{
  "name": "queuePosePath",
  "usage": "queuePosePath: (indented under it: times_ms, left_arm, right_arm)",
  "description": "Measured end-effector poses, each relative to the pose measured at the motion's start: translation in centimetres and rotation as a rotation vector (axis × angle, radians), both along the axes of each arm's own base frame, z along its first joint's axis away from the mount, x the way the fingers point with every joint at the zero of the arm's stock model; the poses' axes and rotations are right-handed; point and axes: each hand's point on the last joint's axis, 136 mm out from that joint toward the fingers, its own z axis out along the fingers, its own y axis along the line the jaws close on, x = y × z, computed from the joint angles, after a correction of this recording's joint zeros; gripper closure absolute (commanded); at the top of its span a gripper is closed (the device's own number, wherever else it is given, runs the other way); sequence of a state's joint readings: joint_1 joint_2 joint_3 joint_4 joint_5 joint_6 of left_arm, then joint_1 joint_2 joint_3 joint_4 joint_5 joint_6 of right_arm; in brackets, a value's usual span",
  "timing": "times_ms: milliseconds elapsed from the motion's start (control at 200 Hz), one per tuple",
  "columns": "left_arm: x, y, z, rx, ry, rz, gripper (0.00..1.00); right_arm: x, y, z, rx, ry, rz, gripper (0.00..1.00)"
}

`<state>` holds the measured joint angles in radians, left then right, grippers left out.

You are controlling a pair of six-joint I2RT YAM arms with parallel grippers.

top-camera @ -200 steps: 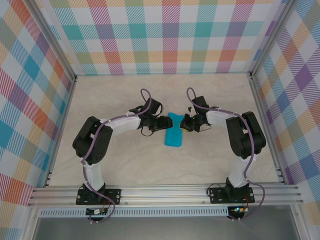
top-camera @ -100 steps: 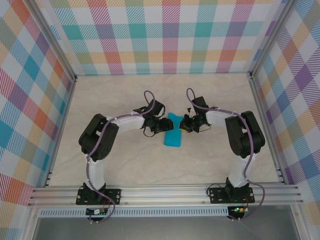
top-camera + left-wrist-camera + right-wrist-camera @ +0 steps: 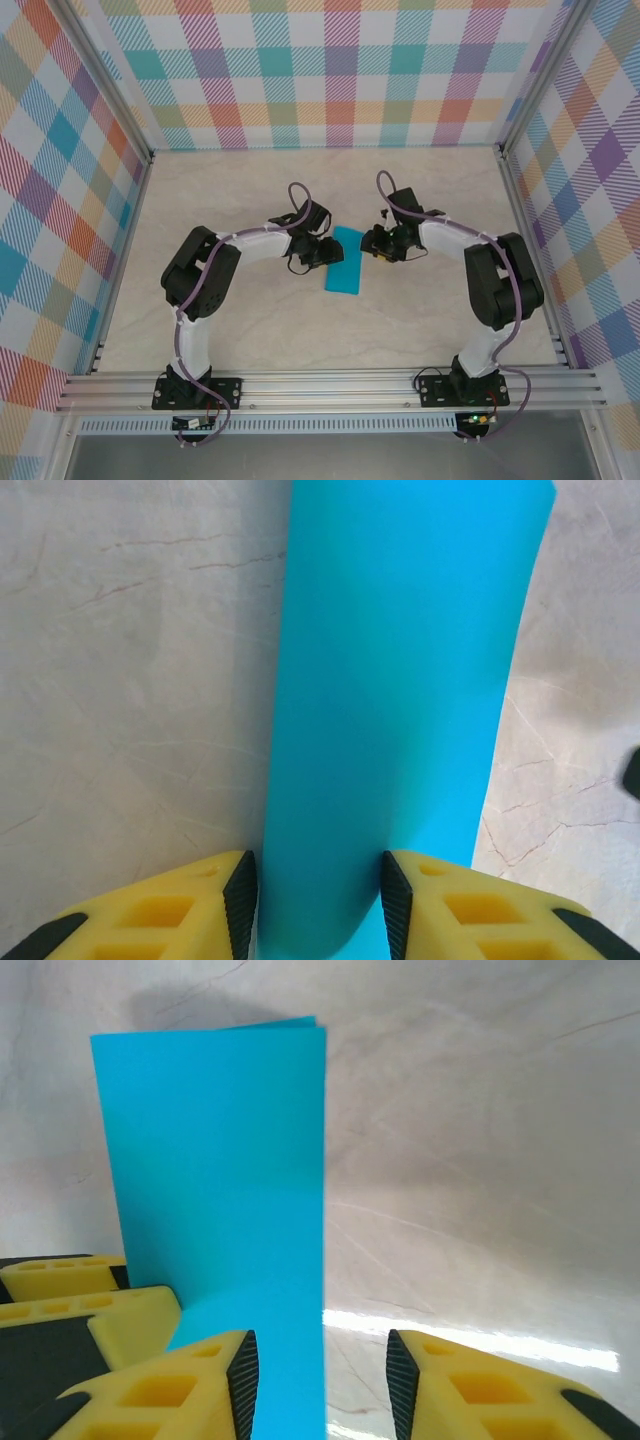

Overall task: Fold a paper plane with a square sheet of paper (fold left side to right side)
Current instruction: First fold in half a square sheet of paper at the center of the table, then hold the square sheet of paper at the center of the table.

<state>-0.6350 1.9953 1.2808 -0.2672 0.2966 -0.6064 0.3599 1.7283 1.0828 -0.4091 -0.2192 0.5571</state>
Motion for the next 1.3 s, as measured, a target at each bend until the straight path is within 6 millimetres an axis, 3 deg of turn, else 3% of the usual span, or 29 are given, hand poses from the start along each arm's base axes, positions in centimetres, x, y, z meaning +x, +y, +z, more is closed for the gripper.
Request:
queuePosePath:
  times_ms: [315, 1165, 1300]
  left_arm:
    - [0.0, 0.0, 0.0, 0.003, 0.0, 0.002, 0.59]
    - [0.1, 0.0, -0.1, 0.007, 0.015, 0.025, 0.58]
    - [0.1, 0.0, -0.1, 0.008, 0.015, 0.025, 0.59]
  right_arm:
    - [-2.3, -2.2, -4.3, -0.135, 0.143, -0.007, 0.72]
    - [-2.3, -2.3, -4.3, -0.131, 0.148, -0.009, 0.71]
    - [-2.3, -2.1, -4.1, -0.117, 0.139, -0.007, 0.77]
